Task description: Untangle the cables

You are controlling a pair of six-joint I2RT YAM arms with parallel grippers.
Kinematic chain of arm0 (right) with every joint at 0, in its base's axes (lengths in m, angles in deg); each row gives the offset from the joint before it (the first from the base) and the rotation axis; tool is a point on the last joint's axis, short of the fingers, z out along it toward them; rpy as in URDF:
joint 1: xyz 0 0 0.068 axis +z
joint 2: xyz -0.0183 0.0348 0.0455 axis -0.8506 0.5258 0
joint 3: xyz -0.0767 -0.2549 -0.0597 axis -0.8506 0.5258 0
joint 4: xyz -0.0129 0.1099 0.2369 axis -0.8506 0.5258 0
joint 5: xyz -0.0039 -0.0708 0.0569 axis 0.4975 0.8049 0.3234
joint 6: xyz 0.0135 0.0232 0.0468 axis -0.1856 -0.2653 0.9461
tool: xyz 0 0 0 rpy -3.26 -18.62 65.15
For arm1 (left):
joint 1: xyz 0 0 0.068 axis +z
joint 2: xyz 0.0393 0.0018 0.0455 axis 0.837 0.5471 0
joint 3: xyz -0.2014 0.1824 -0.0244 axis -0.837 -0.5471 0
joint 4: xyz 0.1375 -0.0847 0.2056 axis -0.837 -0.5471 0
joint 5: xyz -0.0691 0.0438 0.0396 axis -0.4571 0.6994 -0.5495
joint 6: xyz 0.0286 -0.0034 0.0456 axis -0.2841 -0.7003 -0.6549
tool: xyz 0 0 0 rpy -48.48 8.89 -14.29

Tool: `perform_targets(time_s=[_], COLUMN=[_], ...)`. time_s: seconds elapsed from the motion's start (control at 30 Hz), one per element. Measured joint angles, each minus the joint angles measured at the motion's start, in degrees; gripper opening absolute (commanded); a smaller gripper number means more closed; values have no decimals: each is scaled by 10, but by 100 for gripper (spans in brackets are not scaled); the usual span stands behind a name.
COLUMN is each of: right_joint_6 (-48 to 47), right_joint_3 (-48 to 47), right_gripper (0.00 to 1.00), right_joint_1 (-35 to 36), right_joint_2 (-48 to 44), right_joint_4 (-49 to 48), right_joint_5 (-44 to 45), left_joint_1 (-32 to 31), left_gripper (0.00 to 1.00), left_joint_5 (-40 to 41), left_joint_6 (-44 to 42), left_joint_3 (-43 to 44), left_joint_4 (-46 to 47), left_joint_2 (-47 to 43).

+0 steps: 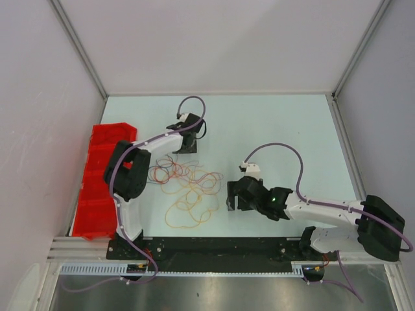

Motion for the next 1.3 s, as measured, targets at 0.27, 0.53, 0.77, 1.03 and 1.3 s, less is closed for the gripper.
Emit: perform_targets(time_s=[0.27,0.53,0.77,1.03,1.3], right_joint_6=[-70,-83,-80,-79,-80], right_joint_3=[27,37,38,38,38], right_gripper=[87,85,85,85,85], right_joint_1=[-100,-117,-117,-132,-143], right_joint_2=[-34,27,54,51,51], right_joint_4=[-28,-87,-109,-104,-100], right_joint_5=[-69,-117,-131,-129,-130], left_joint_1=[-1,-46,-66,-90,-115], left_gripper=[68,67,64,71,69], left_joint_5=[46,32,-30,-70,-78], left_joint_6=[26,-3,-29,-56,-83], left_joint_3=[-23,-55,-124,-151,-174], left_joint_4=[-13,12,45,71,106], left_joint_2=[-36,-137,-153,-139,-127])
